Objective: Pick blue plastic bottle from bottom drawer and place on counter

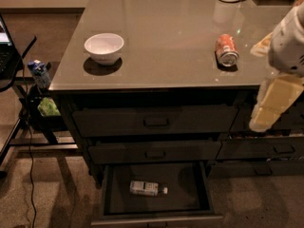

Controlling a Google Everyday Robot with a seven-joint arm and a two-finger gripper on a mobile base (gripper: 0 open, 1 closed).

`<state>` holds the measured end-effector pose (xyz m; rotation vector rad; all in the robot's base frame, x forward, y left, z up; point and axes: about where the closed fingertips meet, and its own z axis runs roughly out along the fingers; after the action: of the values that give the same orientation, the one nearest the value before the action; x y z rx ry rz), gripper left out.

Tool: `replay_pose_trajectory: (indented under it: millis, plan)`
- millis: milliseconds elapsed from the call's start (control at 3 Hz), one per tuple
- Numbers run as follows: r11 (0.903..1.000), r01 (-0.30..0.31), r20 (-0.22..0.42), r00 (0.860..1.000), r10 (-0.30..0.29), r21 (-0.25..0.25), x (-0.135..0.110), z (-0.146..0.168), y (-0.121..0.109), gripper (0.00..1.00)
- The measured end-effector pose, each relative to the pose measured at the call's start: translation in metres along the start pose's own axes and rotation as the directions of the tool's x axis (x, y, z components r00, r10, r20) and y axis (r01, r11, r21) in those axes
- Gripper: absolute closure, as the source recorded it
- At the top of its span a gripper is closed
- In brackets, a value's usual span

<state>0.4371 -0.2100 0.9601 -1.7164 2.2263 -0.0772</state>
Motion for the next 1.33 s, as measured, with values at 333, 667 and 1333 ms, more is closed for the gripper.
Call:
replay_pose_trajectory:
  millis: [333,667,1333]
  plan:
    - [0.9994,-0.01,0.043,0.999,0.012,-0.034,-0.008,0.044,0.021,0.0]
    - [0.9959,-0.006,0.07,0.997,0.013,-0.09,-0.024,0.097,0.049,0.0]
    - [0.994,-0.013,0.08,0.997,0.022,-0.109,-0.026,0.112,0.057,0.0]
